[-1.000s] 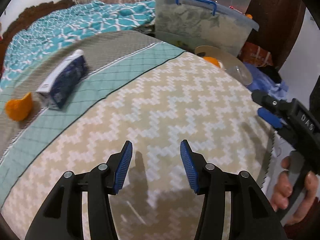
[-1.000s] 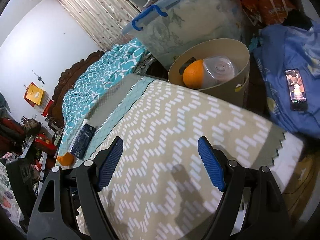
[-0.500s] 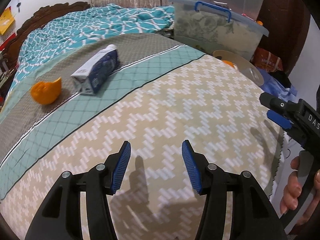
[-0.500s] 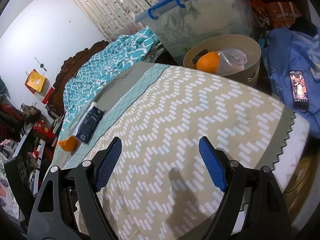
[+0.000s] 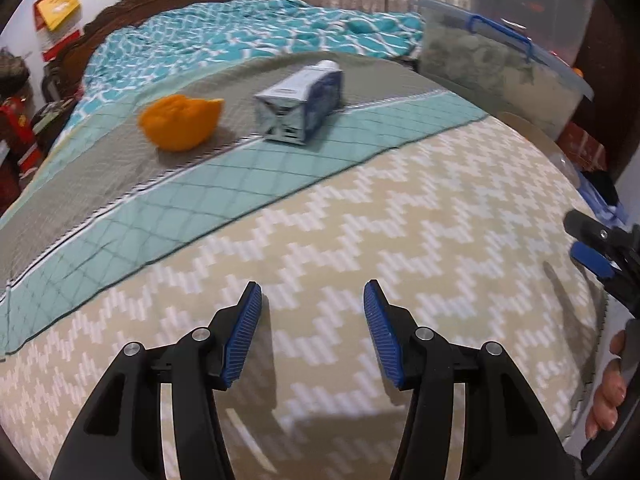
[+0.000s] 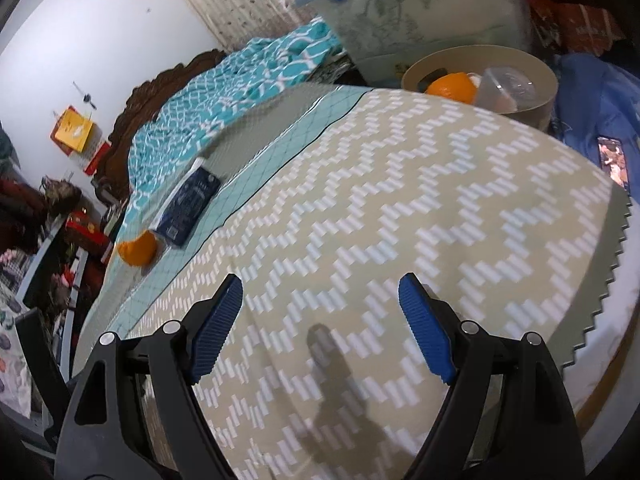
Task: Collect trash
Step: 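Move both tools back over the bed toward the remaining peel and carton, then grasp the orange peel with the left tool while the right tool grasps the milk carton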
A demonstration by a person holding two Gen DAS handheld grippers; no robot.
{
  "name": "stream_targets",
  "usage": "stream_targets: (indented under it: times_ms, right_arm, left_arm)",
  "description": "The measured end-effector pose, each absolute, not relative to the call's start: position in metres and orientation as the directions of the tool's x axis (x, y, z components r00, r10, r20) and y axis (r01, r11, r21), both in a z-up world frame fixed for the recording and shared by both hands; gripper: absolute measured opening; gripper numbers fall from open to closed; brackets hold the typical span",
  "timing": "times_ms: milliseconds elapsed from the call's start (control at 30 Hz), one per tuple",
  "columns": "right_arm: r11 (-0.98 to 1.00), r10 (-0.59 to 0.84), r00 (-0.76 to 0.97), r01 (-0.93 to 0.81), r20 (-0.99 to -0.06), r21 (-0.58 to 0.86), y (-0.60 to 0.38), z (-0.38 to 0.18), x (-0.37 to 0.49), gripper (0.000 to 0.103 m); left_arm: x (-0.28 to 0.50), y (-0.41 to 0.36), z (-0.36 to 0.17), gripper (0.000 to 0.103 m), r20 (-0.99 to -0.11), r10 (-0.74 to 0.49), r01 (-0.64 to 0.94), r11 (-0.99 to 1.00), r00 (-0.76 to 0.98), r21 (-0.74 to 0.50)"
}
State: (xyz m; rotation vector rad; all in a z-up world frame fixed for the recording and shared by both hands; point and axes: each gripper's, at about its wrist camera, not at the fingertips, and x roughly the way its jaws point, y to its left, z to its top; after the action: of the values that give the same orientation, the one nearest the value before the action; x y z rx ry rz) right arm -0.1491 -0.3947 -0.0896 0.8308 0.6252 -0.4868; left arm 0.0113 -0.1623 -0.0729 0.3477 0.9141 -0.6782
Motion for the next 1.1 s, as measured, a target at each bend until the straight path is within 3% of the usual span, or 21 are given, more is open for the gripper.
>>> stream_targets:
  times_ms: [700, 867, 1100]
  right_arm:
    - [0.721, -0.110, 0.711, 0.538, -0.694, 0.437, -0.355, -0.076, -0.088, 0.083]
    - [0.817, -0.082, 0.744, 0.431, -0.663, 0.383, -0.339, -0.051, -0.043, 0.083]
    - [0.970, -0.046, 0.760, 0.188, -0.648, 0.152, -0.290, -0.017, 0.059, 0.083]
  left_arm:
    - [0.038, -0.128, -0.070, 0.052, -0.793, -0.397, 0.568, 0.819, 0.463, -0.078]
    - [0.051, -0.115, -0.069, 0.052, -0.786, -0.409, 0.524, 0.842, 0.463, -0.130]
    - [0.081, -0.076, -0.068, 0.052, -0.786, -0.352, 0.367, 0.914, 0.509, -0.171]
